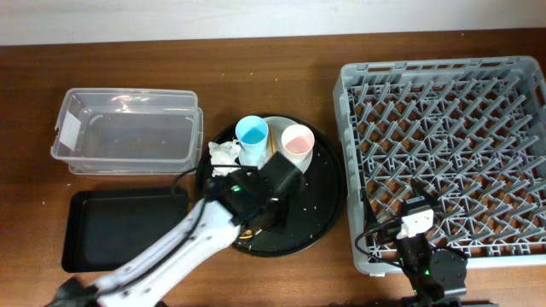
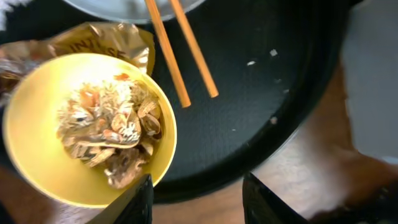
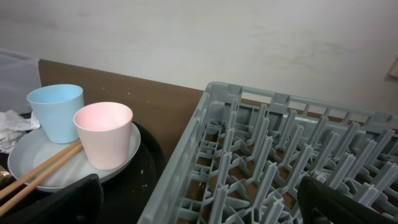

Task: Sort waste into correct bins and load items into the dishwasher rack
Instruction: 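Reach the left gripper to the yellow bowl and grasp its rim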

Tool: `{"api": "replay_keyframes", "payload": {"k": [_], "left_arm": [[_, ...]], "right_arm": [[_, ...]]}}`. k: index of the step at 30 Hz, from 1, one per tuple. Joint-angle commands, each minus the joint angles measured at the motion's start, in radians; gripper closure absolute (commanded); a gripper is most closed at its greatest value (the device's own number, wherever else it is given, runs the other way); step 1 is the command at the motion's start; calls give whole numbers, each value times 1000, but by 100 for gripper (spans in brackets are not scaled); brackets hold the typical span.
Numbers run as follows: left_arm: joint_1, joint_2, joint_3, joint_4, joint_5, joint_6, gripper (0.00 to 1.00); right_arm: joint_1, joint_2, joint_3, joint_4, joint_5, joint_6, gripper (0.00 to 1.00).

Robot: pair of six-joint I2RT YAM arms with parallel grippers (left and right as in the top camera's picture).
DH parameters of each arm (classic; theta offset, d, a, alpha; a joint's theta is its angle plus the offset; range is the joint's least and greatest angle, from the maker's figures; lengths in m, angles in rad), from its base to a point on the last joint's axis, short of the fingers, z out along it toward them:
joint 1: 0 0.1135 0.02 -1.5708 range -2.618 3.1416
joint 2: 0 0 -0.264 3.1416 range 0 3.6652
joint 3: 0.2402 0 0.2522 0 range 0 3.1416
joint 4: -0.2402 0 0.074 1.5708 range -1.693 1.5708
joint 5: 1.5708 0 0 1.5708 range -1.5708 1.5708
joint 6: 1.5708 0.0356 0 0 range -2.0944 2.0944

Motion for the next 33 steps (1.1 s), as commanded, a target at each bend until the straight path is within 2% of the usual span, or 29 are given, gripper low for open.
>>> {"api": "replay_keyframes", "payload": {"k": [1, 6, 14, 17, 25, 28, 33], "left_arm": [[-12, 111, -9, 18, -18, -13, 59], [-13, 209, -14, 63, -25, -13, 63], [-13, 211, -49, 74, -116, -12, 65], [-13, 211, -49, 93, -116, -13, 71], [-13, 211, -49, 122, -128, -12, 73], [-25, 211, -50, 127, -129, -13, 81], [-28, 211, -50, 134, -149, -13, 81]], "right_arm": [[5, -6, -6, -3, 9, 2, 2], [5, -6, -6, -4, 9, 2, 2], [5, -6, -6, -4, 9, 2, 2], [5, -6, -6, -3, 9, 2, 2], [5, -6, -6, -3, 9, 2, 2], [5, -6, -6, -4, 9, 2, 2], [5, -6, -6, -3, 9, 2, 2]]}}
